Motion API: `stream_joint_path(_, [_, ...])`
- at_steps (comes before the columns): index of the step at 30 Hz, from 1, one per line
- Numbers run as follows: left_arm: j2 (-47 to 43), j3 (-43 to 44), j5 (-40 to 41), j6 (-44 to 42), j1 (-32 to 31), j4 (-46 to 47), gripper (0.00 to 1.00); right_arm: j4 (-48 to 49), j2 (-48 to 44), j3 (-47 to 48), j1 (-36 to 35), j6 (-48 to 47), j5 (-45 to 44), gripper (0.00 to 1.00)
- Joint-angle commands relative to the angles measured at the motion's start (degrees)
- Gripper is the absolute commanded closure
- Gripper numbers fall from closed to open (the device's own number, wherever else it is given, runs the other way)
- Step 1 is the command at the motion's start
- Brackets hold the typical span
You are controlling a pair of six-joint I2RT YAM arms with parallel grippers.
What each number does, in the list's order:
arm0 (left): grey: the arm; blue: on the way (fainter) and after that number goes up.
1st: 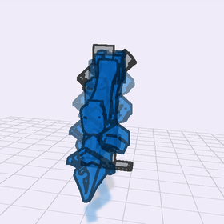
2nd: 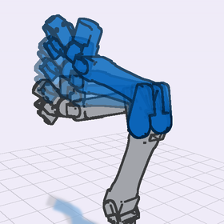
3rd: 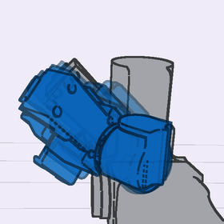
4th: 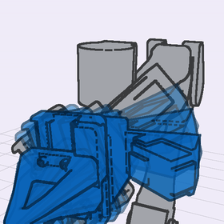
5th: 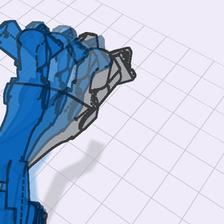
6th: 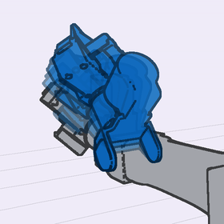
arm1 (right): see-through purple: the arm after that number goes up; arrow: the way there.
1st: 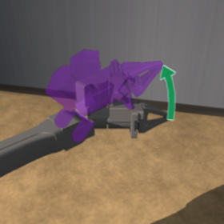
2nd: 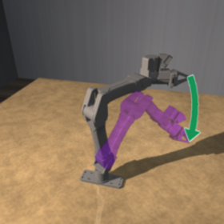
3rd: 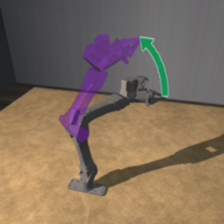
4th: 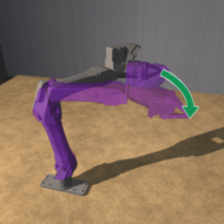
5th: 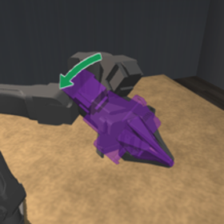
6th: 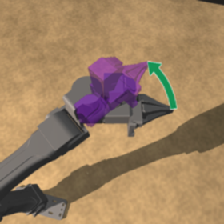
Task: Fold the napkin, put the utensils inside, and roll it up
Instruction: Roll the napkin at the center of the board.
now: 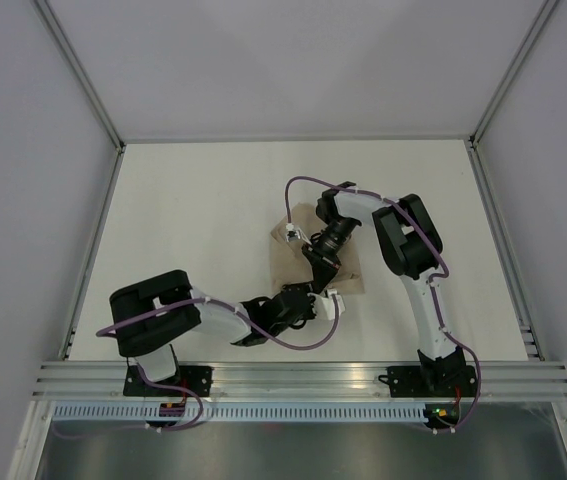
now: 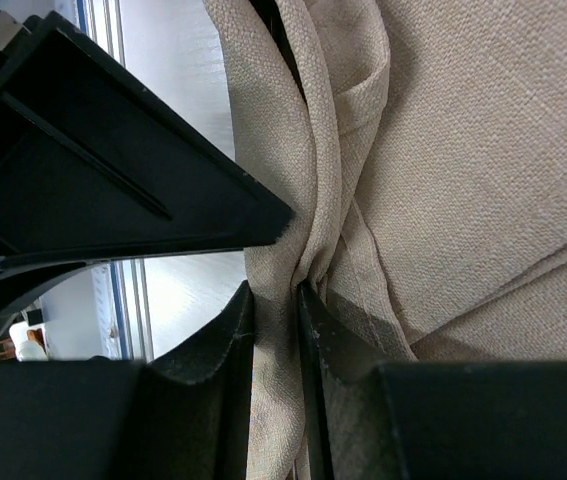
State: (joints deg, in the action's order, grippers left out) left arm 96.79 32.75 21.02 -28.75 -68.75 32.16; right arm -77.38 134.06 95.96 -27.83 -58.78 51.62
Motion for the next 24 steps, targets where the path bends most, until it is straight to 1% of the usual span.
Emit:
stream_joint_path(1, [2.43,1.52,-0.71,0.27,1.34,3.26,0.49,2.51,2.96,0.54,0.24,-3.62,-4.86,0.84])
stream_joint_path(4, [3.84,2.23,-2.47,1.59,1.69,1.77,0.57,2.06,3.22,0.63,0.33,-3.97,-5.03,0.84])
stream_joint_path(6, [4.8,3.19,-4.05,2.65,1.87,0.36,0.67,1.8,3.49,1.07,0.33,-3.97,-4.86,0.84])
stream_joint_path(7, [5.16,3.37,-4.4,2.91,2.04,-0.95,0.76,1.71,3.58,1.16,0.33,-3.97,-4.86,0.84])
stream_joint_path(9, [5.77,5.12,-6.94,3.79,2.3,-4.02,0.81,1.62,3.66,1.42,0.33,-3.88,-4.86,0.84])
stream_joint_path(10, [5.86,5.91,-7.82,4.23,2.65,-6.3,0.88,1.71,3.67,1.42,0.33,-3.79,-4.94,0.84])
stream_joint_path(11, [5.86,7.66,-9.66,4.84,2.92,-10.32,0.92,1.62,3.67,1.51,0.33,-3.71,-4.86,0.83])
stream_joint_path(13, [5.43,8.29,-12.13,6.16,4.14,-12.29,0.98,1.54,3.58,1.77,0.33,-3.62,-4.77,0.81])
stream_joint_path(14, [5.08,8.21,-14.57,6.6,4.67,-13.34,0.98,1.45,3.58,2.12,0.33,-3.53,-4.6,0.8])
stream_joint_path(15, [4.29,8.2,-16.08,7.65,5.37,-13.7,0.98,1.1,3.4,2.3,0.41,-3.53,-3.98,0.76])
stream_joint_path(16, [4.02,8.29,-20.53,8.09,6.86,-14.66,0.98,0.83,2.88,2.39,0.41,-3.53,-3.63,0.73])
stream_joint_path(17, [3.84,9.25,-22.92,8.62,7.66,-16.24,0.98,0.48,2.44,2.73,0.5,-3.53,-3.19,0.69])
stream_joint_path(18, [3.75,9.61,-24.95,9.41,8.45,-18.6,0.98,0.13,2.0,2.91,0.67,-3.44,-2.67,0.62])
stream_joint_path(19, [3.84,10.22,-28.36,9.42,9.59,-20.19,0.98,0.13,0.86,3.18,0.76,-3.01,-1.53,0.58])
stream_joint_path(20, [3.93,11.71,-29.88,9.59,10.21,-21.86,0.98,0.13,0.24,3.53,0.94,-2.22,-0.82,0.54])
stream_joint_path(21, [4.19,12.59,-31.72,9.85,10.82,-25.1,0.98,0.04,-0.37,3.62,1.38,-1.78,-0.21,0.48])
stream_joint_path(22, [4.8,13.38,-35.65,10.12,12.14,-26.52,0.98,0.04,-1.51,3.97,1.64,-1.34,0.84,0.46])
stream_joint_path(24, [5.51,15.76,-38.49,10.99,13.2,-29.68,0.98,1.0,-2.83,4.32,2.17,1.29,1.82,0.43])
